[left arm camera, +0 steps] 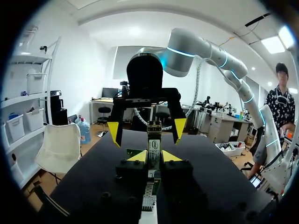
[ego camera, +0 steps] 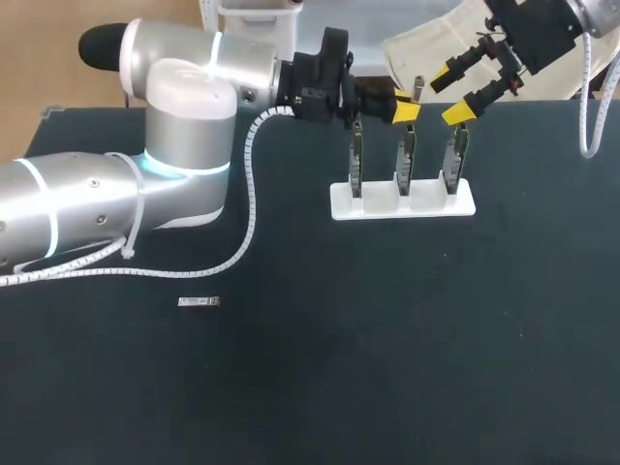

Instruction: Pick up the optical module with the left hand, and insert it into the network port with the right hand.

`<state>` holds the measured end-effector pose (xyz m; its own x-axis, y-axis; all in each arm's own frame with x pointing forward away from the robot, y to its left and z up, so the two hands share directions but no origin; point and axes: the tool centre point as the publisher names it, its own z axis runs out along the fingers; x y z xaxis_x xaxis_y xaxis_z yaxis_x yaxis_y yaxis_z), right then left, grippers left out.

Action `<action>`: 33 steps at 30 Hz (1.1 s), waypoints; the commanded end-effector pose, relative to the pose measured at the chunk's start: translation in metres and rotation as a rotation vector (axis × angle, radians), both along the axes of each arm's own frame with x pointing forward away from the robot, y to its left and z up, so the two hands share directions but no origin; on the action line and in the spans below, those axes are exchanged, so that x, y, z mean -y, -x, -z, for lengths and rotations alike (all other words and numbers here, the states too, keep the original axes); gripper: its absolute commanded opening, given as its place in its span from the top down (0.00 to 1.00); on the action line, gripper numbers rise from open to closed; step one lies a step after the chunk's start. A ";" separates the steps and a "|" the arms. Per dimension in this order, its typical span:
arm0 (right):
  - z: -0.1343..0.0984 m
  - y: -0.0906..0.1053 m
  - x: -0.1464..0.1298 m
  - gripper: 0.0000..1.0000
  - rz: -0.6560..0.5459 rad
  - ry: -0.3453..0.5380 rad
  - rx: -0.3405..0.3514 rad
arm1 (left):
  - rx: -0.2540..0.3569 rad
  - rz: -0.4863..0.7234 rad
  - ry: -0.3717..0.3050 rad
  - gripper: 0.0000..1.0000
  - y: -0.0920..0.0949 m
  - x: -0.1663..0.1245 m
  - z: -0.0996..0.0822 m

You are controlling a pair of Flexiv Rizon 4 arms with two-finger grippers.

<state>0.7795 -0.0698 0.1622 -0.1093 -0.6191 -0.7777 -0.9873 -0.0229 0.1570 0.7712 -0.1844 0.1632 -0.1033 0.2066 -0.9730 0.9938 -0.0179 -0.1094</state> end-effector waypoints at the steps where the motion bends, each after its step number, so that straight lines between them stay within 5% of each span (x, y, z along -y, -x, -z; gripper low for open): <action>1: 0.000 0.002 0.000 0.00 0.003 -0.001 0.004 | -0.004 0.010 -0.005 1.00 -0.005 0.001 -0.001; 33: -0.015 -0.012 0.000 0.00 -0.012 -0.025 0.050 | -0.004 0.010 -0.005 1.00 -0.005 0.001 -0.001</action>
<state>0.7845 -0.0711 0.1756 -0.0622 -0.6018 -0.7962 -0.9948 -0.0273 0.0984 0.7740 -0.1844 0.1636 -0.1039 0.2091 -0.9723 0.9935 -0.0235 -0.1113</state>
